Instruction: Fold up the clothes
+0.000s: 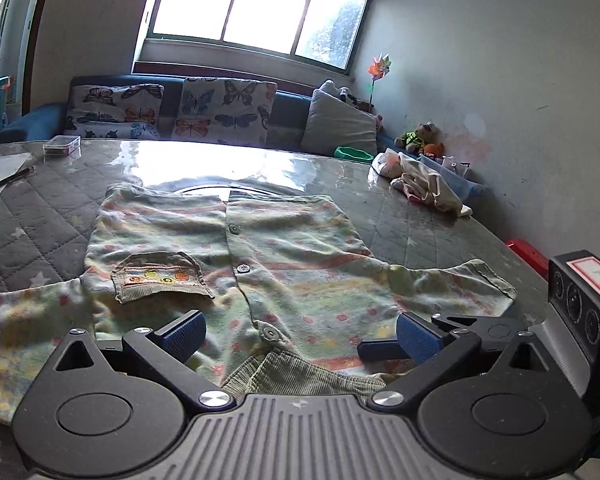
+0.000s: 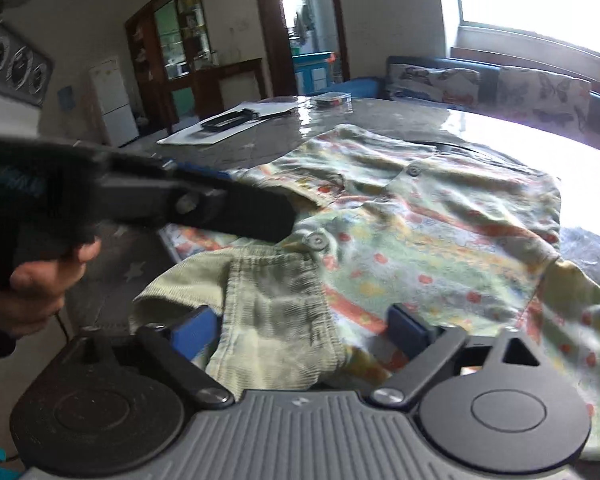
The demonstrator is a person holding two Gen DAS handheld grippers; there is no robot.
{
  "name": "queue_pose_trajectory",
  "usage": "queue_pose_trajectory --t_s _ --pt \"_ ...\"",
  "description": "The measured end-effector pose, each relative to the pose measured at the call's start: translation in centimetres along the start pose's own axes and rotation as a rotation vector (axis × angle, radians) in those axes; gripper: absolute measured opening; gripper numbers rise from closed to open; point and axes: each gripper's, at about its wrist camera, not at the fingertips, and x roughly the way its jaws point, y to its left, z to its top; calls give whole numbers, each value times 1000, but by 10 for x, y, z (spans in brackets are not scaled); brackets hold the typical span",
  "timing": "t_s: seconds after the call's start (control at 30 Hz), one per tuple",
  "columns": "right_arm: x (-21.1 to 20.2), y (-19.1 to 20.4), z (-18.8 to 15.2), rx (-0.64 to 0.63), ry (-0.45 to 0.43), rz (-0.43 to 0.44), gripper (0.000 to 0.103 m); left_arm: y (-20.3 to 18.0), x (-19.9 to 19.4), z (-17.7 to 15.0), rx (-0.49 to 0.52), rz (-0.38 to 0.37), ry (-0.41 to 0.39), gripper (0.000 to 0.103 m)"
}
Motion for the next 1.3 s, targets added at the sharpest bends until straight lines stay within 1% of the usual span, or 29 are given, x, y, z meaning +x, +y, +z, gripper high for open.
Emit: queue_pose_trajectory --t_s 0.03,0.2,0.3,0.37,0.5,0.6,0.7,0.77,0.93,1.07,1.17,1.3 --pt "0 1 -2 -6 0 6 103 0 0 0 1 5 0 103" --pt "1 1 -6 -1 -27 -1 103 2 0 0 -15 28 10 103" --pt "0 -4 -7 38 -37 20 103 5 -1 1 -35 41 12 103" --pt "-1 -6 -5 40 -24 33 103 6 -3 2 -53 45 4 103" --pt "-2 -10 -6 60 -33 50 103 6 -6 2 -74 52 -11 103" --pt "-2 -10 -6 63 -38 52 103 2 -5 2 -56 75 -6 103" --pt "-2 -8 -8 61 -47 46 103 -5 -3 1 -19 152 -1 103" --pt "-2 -7 -9 58 -52 43 103 -7 2 1 -17 200 37 103" --pt "-2 -6 -11 52 -62 39 103 -4 10 -2 -58 279 100 103" --pt "-2 -8 -11 69 -73 48 103 4 17 -7 -119 324 152 103" --pt "-3 -9 -12 77 -79 52 103 9 23 -11 -156 342 188 103" --pt "-2 -8 -12 74 -79 46 103 8 26 -15 -161 361 210 103"
